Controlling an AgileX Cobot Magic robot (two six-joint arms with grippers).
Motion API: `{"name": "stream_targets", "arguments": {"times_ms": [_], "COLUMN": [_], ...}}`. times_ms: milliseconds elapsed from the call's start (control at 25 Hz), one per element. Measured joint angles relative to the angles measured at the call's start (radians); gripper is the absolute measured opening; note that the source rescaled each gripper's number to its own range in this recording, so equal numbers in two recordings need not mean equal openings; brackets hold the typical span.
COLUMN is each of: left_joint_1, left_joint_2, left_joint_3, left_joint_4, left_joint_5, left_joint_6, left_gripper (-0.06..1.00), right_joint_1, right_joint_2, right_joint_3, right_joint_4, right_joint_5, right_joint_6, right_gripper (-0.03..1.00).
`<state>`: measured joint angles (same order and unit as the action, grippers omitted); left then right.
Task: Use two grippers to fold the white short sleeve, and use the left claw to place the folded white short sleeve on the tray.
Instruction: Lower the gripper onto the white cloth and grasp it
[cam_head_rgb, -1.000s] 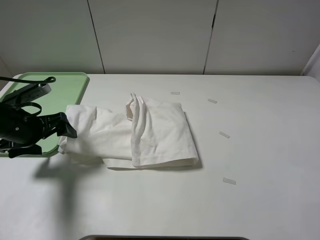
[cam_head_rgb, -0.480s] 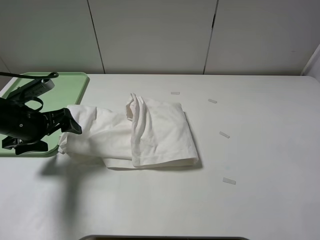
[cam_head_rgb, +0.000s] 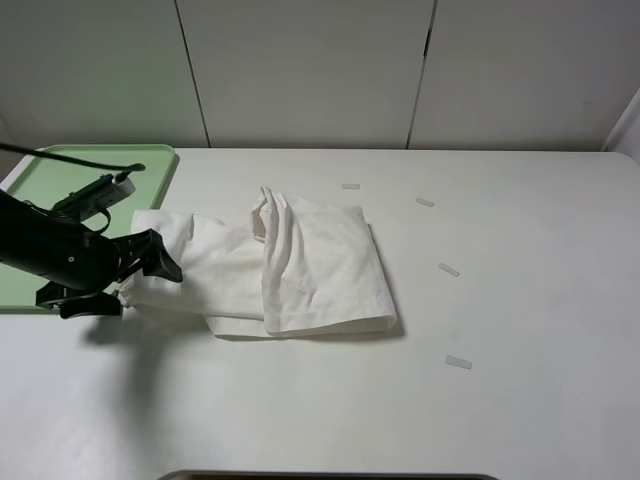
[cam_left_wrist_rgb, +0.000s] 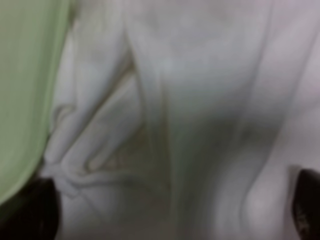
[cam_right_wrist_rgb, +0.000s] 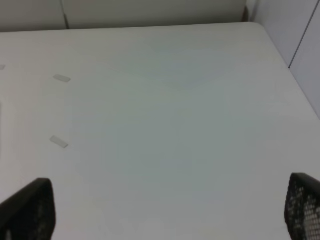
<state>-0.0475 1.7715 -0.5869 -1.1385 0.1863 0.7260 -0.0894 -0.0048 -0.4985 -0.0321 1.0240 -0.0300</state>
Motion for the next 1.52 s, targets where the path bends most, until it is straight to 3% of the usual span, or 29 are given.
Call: {"name": "stream_targets", "arguments": {"times_ms": [200, 360, 440, 520, 560, 600, 680, 720, 1160, 1520], "left_joint_1": [-0.001, -0.001, -0.001, -0.008, -0.008, -0.02, -0.035, -0.056, -0.152, -0.154], "left_joint_2": [0.015, 0.028, 0.038, 0.038, 0.038, 0.038, 0.038, 0.038, 0.038, 0.038], "left_joint_3": [-0.023, -0.042, -0.064, -0.088, -0.088, -0.102, -0.112, -0.122, -0.133, -0.133], "left_joint_4": [-0.011, -0.011, -0.009, -0.009, -0.009, -0.009, -0.009, -0.009, -0.005, -0.001], "left_joint_5": [0.004, 0.004, -0.015, -0.023, -0.023, -0.018, -0.011, 0.0, 0.07, 0.077], "left_joint_6": [0.0, 0.0, 0.001, 0.003, 0.003, 0.004, 0.008, 0.014, 0.034, 0.056], "left_gripper": [0.92, 0.84, 0.71, 0.51, 0.51, 0.36, 0.24, 0.11, 0.05, 0.06], "right_joint_1": [0.0, 0.0, 0.0, 0.0, 0.0, 0.0, 0.0, 0.0, 0.0, 0.0], "right_joint_2": [0.0, 0.0, 0.0, 0.0, 0.0, 0.0, 0.0, 0.0, 0.0, 0.0], "right_joint_3": [0.0, 0.0, 0.0, 0.0, 0.0, 0.0, 0.0, 0.0, 0.0, 0.0], "right_joint_4": [0.002, 0.002, 0.002, 0.002, 0.002, 0.003, 0.003, 0.003, 0.003, 0.003], "right_joint_5": [0.0, 0.0, 0.0, 0.0, 0.0, 0.0, 0.0, 0.0, 0.0, 0.0], "right_joint_6": [0.0, 0.0, 0.0, 0.0, 0.0, 0.0, 0.0, 0.0, 0.0, 0.0], "right_gripper": [1.0, 1.0, 1.0, 1.0, 1.0, 1.0, 1.0, 1.0, 1.0, 1.0]}}
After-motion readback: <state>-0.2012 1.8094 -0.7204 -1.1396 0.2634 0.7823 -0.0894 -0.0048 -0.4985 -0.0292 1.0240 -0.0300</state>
